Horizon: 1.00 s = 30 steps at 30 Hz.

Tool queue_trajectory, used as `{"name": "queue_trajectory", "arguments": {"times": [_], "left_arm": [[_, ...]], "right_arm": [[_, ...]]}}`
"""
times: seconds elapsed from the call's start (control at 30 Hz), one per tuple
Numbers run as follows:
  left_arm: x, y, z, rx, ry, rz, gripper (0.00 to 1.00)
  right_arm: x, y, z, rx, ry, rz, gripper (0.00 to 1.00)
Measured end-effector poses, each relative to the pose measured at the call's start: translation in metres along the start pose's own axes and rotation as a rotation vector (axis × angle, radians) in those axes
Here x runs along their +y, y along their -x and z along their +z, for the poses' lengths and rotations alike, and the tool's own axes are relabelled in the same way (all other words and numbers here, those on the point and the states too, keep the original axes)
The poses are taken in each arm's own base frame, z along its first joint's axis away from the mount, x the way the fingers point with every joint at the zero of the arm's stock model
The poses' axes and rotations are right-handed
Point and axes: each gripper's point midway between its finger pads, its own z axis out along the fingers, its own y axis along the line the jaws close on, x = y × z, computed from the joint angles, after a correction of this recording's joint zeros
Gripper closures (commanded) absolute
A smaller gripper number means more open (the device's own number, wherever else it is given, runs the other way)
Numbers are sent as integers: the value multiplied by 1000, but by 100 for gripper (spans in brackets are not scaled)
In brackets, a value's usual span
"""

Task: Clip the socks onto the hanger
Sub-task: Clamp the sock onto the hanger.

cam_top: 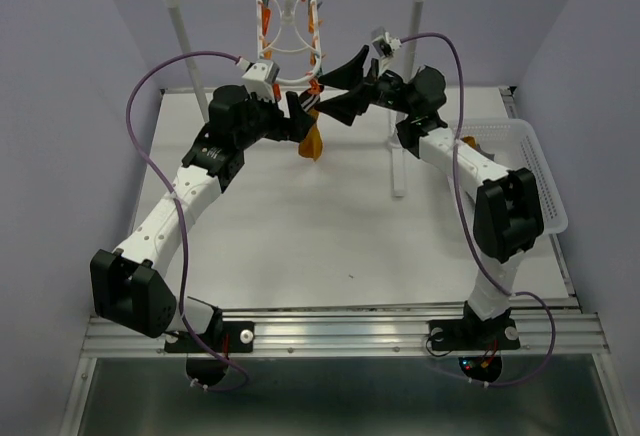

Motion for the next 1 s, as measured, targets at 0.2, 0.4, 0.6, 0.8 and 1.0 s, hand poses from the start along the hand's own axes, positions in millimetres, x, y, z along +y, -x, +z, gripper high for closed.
{"name": "queue_trajectory", "arguments": {"times": [0.2,0.4,0.6,0.8,1.0], "left_arm": [[16,-1,-3,2,93,4,1],[26,8,-9,-22,162,15,1],[30,25,-14,-64,196,36,1],[47,36,-22,-95,259,33,1],[71,49,-37,-139,361,23,1]], "right_arm": [[16,20,-6,-9,-23,-37,0],[24,18,-22,1,-112,-43,0],[17,8,-44,10,-276,-30,0],[0,0,-62,22,-438,-12,0],[-7,-12,-80,56,-548,-2,0]]}}
